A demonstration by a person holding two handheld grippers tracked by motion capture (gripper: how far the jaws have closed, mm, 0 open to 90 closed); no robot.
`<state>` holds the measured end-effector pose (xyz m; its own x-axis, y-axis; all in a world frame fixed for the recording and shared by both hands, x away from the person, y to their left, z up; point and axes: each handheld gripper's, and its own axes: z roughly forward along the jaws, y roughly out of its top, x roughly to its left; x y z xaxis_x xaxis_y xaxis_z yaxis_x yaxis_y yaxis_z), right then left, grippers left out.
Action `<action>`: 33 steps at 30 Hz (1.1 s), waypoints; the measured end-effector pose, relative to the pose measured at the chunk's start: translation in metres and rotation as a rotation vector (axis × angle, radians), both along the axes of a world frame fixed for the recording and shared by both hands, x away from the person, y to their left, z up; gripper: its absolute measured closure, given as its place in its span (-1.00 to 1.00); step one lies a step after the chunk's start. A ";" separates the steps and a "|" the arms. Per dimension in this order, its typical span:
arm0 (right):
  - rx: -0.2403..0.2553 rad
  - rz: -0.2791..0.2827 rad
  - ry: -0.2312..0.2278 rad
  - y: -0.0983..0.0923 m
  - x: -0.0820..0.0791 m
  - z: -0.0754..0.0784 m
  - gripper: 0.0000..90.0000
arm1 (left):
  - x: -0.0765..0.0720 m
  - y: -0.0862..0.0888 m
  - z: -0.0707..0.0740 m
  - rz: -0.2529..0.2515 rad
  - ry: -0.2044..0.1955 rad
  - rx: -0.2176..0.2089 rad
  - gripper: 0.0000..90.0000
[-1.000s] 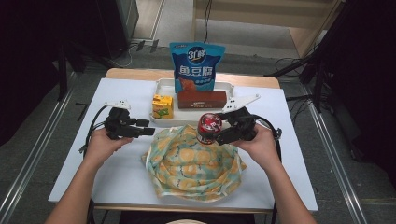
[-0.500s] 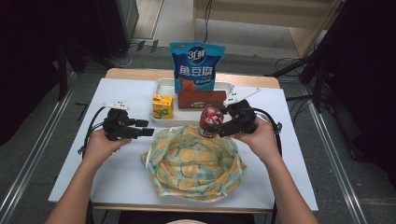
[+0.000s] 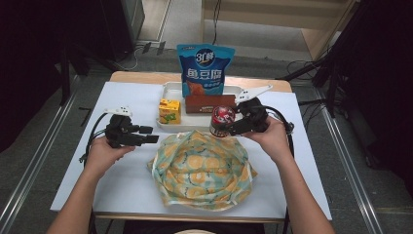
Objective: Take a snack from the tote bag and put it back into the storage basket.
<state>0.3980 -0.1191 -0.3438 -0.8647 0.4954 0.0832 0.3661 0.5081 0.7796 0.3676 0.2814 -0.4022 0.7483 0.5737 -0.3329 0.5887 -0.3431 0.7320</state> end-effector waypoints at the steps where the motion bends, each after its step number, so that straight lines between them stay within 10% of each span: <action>1: -0.002 -0.005 -0.001 0.000 0.002 -0.001 -0.42 | 0.000 0.000 0.000 0.001 0.000 -0.001 -0.05; 33: -0.015 -0.100 0.018 -0.010 0.042 -0.017 -0.42 | 0.000 0.001 -0.002 0.004 0.010 -0.004 -0.05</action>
